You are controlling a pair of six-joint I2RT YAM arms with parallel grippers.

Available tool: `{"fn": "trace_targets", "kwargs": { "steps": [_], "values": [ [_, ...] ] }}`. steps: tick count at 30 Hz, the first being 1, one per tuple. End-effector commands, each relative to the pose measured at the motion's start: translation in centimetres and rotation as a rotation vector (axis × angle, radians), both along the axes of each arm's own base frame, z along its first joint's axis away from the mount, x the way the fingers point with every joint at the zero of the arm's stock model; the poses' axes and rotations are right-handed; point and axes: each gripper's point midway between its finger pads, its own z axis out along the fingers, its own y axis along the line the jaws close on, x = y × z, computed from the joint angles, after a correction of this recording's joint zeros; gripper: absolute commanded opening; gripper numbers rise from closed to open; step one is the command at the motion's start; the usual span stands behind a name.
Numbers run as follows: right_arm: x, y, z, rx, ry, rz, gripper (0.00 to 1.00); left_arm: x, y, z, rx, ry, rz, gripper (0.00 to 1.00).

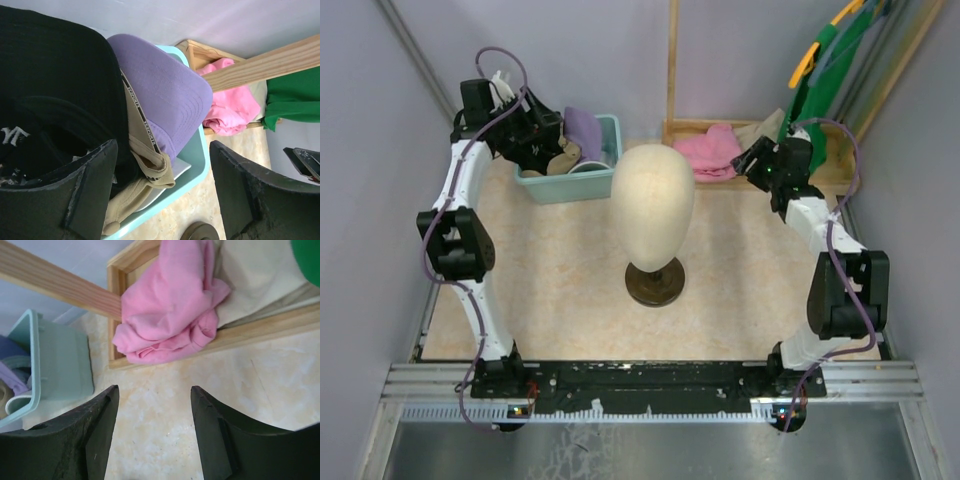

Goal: Stack the hats

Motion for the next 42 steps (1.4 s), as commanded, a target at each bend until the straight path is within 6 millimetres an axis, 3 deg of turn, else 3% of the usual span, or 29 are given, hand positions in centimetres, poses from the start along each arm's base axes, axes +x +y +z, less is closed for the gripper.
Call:
{"fn": "trace_targets", "kwargs": {
  "steps": [1, 5, 11, 19, 23, 26, 30, 36, 42],
  "values": [
    [0.9, 2.6, 5.8, -0.002, -0.188, 0.160, 0.60, 0.0, -0.8, 2.0, -0.010, -0.071, -0.031, 0.80],
    [0.3, 2.9, 6.5, 0.002, -0.211, 0.173, 0.60, 0.2, -0.9, 2.1, 0.015, -0.074, -0.017, 0.81],
    [-0.6, 2.8, 6.9, -0.016, -0.213, 0.186, 0.61, 0.7, -1.1, -1.6, 0.014, 0.004, -0.020, 0.80],
    [-1.3, 2.4, 7.4, -0.038, -0.214, 0.171, 0.61, 0.2, -2.5, -4.0, 0.122, 0.065, -0.025, 0.80],
    [-1.4, 2.2, 7.6, -0.043, -0.209, 0.156, 0.62, -0.1, -3.5, -5.0, 0.135, 0.088, -0.048, 0.68],
    [-1.6, 2.1, 7.4, -0.051, -0.196, 0.155, 0.62, -0.2, -3.9, -4.9, 0.139, 0.086, -0.056, 0.50],
    [-1.8, 2.1, 6.8, -0.043, -0.181, 0.157, 0.62, -0.8, -3.5, -3.9, 0.152, 0.082, -0.054, 0.28],
    [-1.9, 2.5, 6.3, -0.020, -0.173, 0.165, 0.62, -2.0, -2.3, 1.0, 0.121, 0.002, -0.033, 0.00],
    [-1.9, 3.0, 6.3, -0.005, -0.174, 0.176, 0.62, -3.0, -1.4, 6.1, 0.092, -0.091, 0.000, 0.00]
  ]
}}
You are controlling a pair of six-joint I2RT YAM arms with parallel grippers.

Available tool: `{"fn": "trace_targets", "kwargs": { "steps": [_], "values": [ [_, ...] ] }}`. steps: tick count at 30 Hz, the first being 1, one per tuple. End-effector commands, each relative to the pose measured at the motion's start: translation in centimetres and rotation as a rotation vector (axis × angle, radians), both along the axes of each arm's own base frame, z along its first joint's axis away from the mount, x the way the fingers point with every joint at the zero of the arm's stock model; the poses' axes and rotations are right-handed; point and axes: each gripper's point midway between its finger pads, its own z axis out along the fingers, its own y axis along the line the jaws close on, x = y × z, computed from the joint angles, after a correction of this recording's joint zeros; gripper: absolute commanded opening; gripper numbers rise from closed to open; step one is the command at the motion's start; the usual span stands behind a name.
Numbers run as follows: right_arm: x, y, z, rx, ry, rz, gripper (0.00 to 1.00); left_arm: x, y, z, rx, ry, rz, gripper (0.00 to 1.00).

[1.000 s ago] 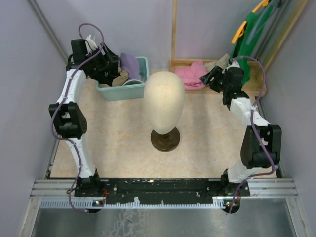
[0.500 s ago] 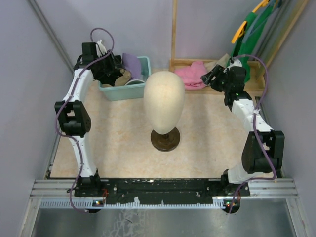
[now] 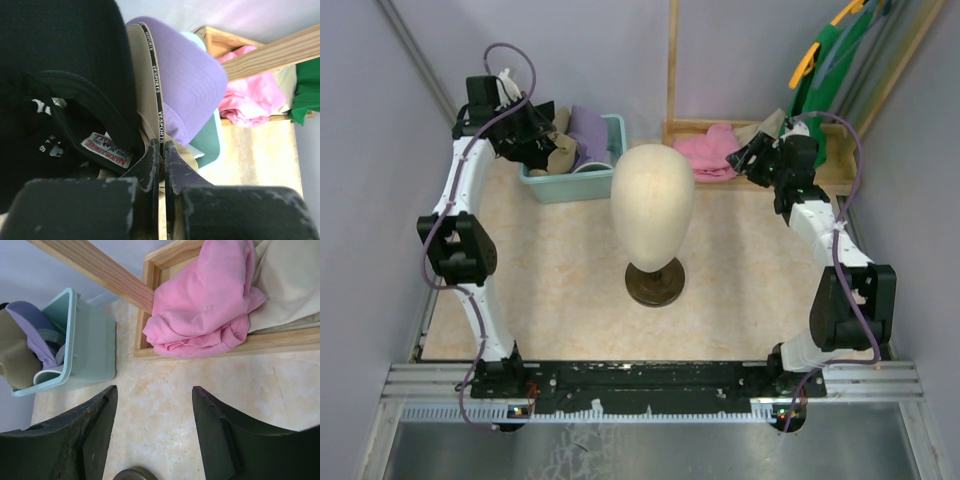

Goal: Stack the hats

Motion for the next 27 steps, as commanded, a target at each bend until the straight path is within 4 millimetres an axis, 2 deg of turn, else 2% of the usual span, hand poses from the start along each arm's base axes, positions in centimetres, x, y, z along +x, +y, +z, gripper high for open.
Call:
{"fn": "trace_targets", "kwargs": {
  "steps": [1, 9, 16, 21, 27],
  "values": [
    [-0.4, 0.9, 2.6, 0.014, -0.076, 0.026, 0.62, -1.6, -0.4, 7.6, -0.045, -0.150, -0.021, 0.00],
    [-0.6, 1.3, 2.4, 0.019, -0.071, 0.041, 0.63, -2.7, -2.0, 10.7, -0.164, -0.179, -0.102, 0.00],
    [-0.8, 2.0, 2.9, 0.023, -0.100, 0.080, 0.63, -3.5, -3.0, 14.7, -0.251, -0.258, -0.182, 0.00],
    [-0.9, 2.3, 3.5, -0.007, -0.124, 0.116, 0.64, -4.3, -3.4, 17.3, -0.289, -0.312, -0.217, 0.00],
    [-0.9, 2.5, 3.9, -0.023, -0.144, 0.142, 0.64, -5.3, -3.6, 19.3, -0.320, -0.349, -0.249, 0.00]
  ]
}}
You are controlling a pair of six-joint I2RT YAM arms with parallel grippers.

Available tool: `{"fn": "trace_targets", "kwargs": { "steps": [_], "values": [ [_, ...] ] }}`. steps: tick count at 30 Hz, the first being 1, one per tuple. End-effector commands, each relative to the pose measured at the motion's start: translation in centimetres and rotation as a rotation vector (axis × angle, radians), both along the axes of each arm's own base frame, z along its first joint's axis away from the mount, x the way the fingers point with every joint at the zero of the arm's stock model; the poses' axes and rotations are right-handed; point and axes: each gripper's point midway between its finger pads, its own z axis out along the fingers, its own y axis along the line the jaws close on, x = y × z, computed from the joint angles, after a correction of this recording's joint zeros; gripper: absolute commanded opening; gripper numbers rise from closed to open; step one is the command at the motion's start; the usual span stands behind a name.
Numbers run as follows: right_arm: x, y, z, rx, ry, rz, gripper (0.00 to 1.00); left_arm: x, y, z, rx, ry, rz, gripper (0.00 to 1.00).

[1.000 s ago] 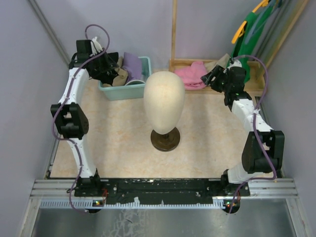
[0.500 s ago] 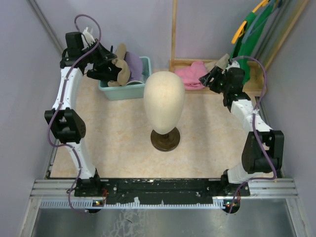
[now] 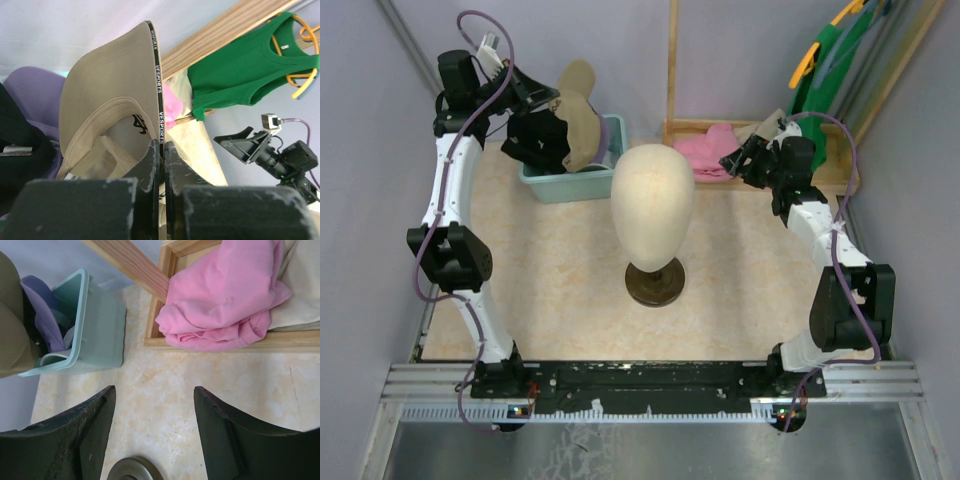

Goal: Stack the hats

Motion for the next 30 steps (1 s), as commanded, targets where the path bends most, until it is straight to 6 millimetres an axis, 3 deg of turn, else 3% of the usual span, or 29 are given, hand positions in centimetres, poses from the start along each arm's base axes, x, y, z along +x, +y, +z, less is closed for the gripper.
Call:
{"fn": "trace_targets", "kwargs": {
  "steps": [1, 6, 16, 20, 24, 30],
  "values": [
    [-0.3, 1.0, 4.2, -0.014, -0.139, 0.061, 0.65, -2.7, -0.5, 6.9, -0.041, -0.168, -0.060, 0.00],
    [-0.8, 2.0, 6.8, -0.026, -0.244, 0.139, 0.65, -4.1, -0.6, 9.7, -0.093, -0.210, -0.094, 0.00],
    [-3.3, 3.2, 18.7, -0.126, -0.643, 0.263, 0.77, -8.0, -1.6, 14.1, -0.170, -0.242, -0.221, 0.00],
    [-5.4, 4.6, 23.4, -0.141, -0.808, 0.374, 0.84, -10.3, -2.1, 14.4, -0.183, -0.222, -0.286, 0.00],
    [-7.1, 6.4, 27.1, -0.139, -0.936, 0.543, 0.85, -12.8, -2.6, 14.0, -0.167, -0.194, -0.339, 0.00],
    [-9.2, 9.3, 31.4, -0.048, -1.042, 0.848, 0.86, -15.4, -3.4, 13.4, -0.176, -0.133, -0.420, 0.00]
  ]
}}
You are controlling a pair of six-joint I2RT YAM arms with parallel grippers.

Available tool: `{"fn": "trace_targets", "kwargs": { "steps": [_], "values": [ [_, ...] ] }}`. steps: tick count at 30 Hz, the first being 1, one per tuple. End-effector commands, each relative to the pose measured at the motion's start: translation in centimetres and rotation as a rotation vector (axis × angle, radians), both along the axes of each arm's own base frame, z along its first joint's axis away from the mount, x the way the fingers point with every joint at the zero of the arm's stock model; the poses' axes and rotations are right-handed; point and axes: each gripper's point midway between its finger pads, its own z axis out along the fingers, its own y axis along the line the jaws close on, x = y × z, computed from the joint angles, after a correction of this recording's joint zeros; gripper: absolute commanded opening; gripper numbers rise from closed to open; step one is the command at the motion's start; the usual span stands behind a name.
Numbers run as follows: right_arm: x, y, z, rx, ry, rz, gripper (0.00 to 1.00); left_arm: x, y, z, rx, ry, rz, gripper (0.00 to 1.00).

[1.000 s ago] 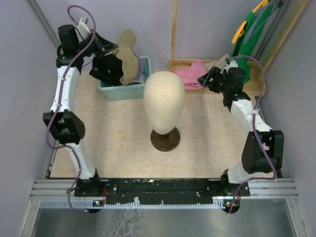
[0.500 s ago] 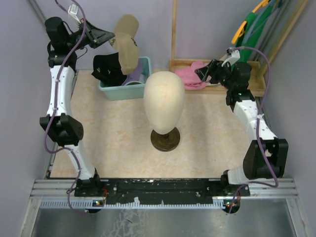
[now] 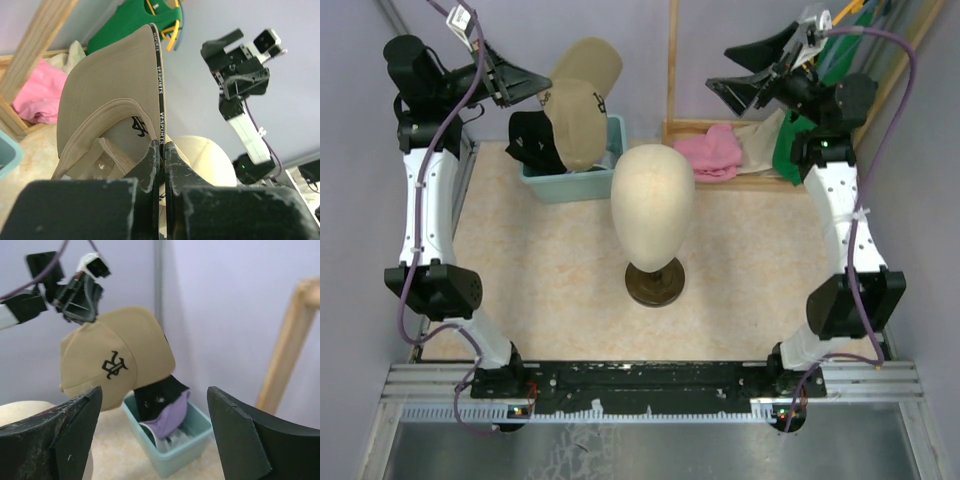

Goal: Stack the hats

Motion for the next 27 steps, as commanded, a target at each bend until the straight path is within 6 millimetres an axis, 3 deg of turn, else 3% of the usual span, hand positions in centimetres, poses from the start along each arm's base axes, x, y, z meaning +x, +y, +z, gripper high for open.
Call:
{"fn": "trace_targets", "kwargs": {
  "steps": [1, 7, 15, 27],
  "values": [
    [-2.2, 2.7, 1.8, -0.056, -0.094, 0.265, 0.87, -3.1, -0.8, 0.8, 0.003, 0.010, -0.104, 0.00],
    [-0.4, 6.1, 1.1, -0.089, -0.116, 0.354, 0.88, -4.5, -1.9, 2.4, -0.032, 0.029, -0.202, 0.00],
    [-0.5, 11.2, 0.3, -0.089, -0.122, 0.483, 0.88, -5.7, -2.1, 3.5, -0.042, 0.055, -0.292, 0.00],
    [-0.1, 14.6, -0.5, -0.066, -0.108, 0.539, 0.88, -5.5, -2.5, 2.6, -0.033, 0.087, -0.345, 0.00]
  ]
}}
